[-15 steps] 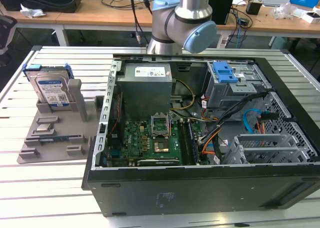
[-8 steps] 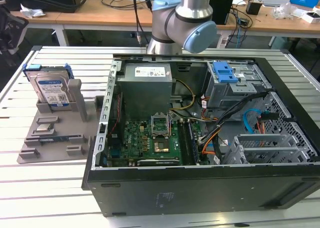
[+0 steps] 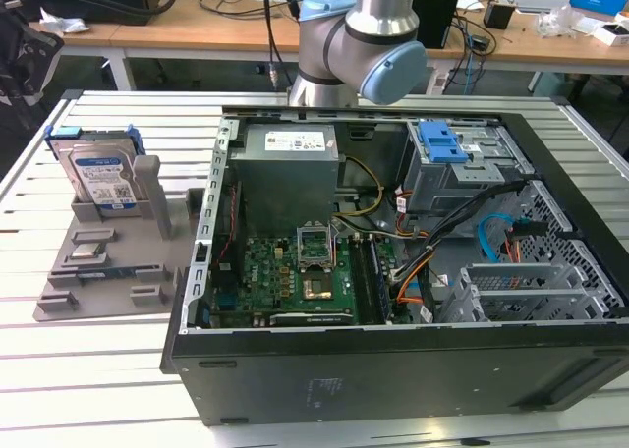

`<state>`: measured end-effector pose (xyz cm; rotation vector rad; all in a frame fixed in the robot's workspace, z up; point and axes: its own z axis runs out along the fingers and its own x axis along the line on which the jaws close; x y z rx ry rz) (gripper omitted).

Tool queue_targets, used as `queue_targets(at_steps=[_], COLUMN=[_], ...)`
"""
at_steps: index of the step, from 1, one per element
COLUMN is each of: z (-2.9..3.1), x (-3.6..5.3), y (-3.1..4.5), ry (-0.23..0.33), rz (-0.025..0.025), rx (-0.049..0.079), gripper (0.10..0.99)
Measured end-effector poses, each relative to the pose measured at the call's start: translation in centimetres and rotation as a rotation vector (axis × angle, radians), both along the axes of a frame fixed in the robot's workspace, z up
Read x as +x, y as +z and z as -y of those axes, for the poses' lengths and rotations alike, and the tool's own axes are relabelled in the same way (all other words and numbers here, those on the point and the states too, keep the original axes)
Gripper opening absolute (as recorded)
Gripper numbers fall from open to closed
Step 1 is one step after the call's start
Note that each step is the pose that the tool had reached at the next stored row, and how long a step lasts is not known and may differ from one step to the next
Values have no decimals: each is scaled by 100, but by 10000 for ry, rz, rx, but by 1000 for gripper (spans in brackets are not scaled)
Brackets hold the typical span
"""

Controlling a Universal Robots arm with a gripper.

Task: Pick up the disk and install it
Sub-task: 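Reach for the disk, then pick up the disk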

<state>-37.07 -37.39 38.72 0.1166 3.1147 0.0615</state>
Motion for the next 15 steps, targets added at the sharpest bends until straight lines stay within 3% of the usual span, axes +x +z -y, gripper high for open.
queue_targets(at_steps=[9,14,15], z=[0,0,0], x=[1,1,1], y=[0,0,0], ry=[100,1228,1803], rz=[0,0,0], rx=[0,0,0], gripper=[106,106,106])
